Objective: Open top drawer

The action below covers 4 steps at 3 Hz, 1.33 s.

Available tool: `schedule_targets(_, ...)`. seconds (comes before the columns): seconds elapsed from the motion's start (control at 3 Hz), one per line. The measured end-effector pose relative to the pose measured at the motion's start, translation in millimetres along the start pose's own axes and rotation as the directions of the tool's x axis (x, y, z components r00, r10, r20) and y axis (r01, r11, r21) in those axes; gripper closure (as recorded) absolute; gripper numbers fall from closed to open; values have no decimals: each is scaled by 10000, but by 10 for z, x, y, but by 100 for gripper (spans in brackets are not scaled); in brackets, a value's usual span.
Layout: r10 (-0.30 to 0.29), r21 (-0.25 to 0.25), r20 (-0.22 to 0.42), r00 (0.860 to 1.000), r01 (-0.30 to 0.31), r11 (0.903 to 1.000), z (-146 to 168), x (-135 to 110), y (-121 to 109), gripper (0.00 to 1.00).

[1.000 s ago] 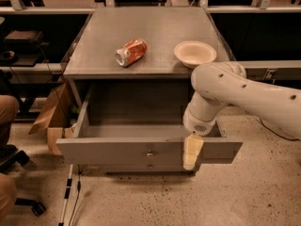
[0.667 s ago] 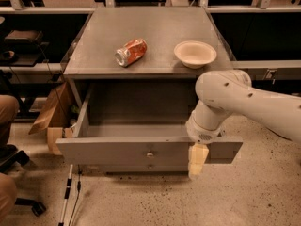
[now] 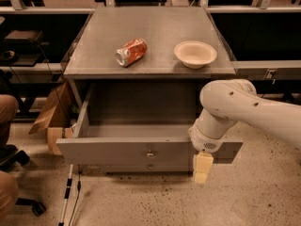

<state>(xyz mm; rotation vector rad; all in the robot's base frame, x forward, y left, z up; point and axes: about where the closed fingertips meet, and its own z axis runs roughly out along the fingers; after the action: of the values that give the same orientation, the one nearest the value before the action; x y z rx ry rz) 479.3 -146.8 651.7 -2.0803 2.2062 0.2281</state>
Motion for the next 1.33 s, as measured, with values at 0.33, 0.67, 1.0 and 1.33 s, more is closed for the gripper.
schedule_targets(0.33, 0, 119, 280, 9996, -4, 9999, 1, 36, -12, 0)
schedule_targets(0.67, -57, 258, 368, 9993, 48, 9997, -34, 66, 41, 15)
schedule_targets(1.0, -87, 301, 328, 9994, 77, 9995, -54, 110, 127, 38)
schedule_targets(1.33, -94, 296, 298, 9995, 85, 9995, -70, 150, 177, 61)
